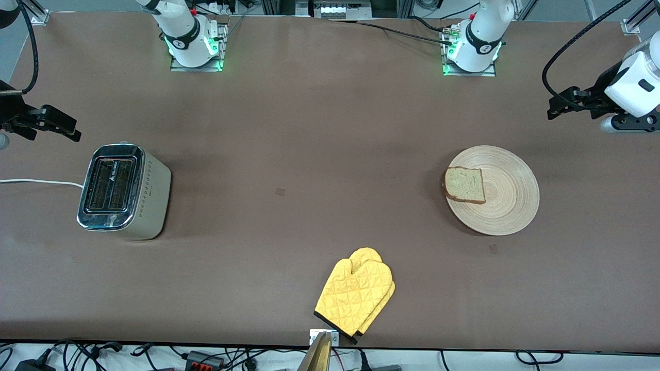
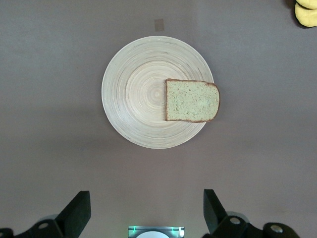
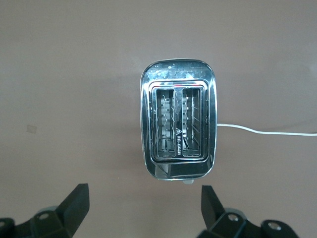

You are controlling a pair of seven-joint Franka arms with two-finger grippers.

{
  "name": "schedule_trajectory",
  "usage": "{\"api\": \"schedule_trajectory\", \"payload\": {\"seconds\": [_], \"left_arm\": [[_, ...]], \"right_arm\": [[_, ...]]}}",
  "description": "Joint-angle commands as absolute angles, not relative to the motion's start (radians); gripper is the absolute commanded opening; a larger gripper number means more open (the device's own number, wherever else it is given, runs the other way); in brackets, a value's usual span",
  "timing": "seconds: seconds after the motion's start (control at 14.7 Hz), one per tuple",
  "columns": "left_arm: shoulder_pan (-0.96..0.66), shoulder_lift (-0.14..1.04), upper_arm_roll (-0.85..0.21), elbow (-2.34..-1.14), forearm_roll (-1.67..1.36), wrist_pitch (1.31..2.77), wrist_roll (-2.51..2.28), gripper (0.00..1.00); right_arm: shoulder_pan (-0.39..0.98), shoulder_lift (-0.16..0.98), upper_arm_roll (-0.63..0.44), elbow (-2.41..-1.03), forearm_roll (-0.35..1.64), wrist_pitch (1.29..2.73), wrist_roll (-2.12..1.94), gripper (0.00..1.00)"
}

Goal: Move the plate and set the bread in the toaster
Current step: 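Reach the left gripper toward the rim of the wooden plate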

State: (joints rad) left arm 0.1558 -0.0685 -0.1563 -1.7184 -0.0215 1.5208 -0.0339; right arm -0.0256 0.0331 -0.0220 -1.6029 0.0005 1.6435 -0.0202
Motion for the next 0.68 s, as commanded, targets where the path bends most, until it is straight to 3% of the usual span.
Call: {"api": "schedule_trajectory", "payload": {"seconds": [0.0,0.61], "left_arm": [[0.169,-0.071,-0.166,-1.701,-0.032,1.500,-0.028,1.00],[0.205,0.008,-0.152,-1.677,-0.037,1.499,-0.028,1.00]], "right_arm": [[-0.034,-0.008,-0.014,-1.644,-0.003,1.644,-0.035,1.00],[-0.034,-0.009,-0.012,-1.651,-0.005,1.654,-0.037,1.00]]}}
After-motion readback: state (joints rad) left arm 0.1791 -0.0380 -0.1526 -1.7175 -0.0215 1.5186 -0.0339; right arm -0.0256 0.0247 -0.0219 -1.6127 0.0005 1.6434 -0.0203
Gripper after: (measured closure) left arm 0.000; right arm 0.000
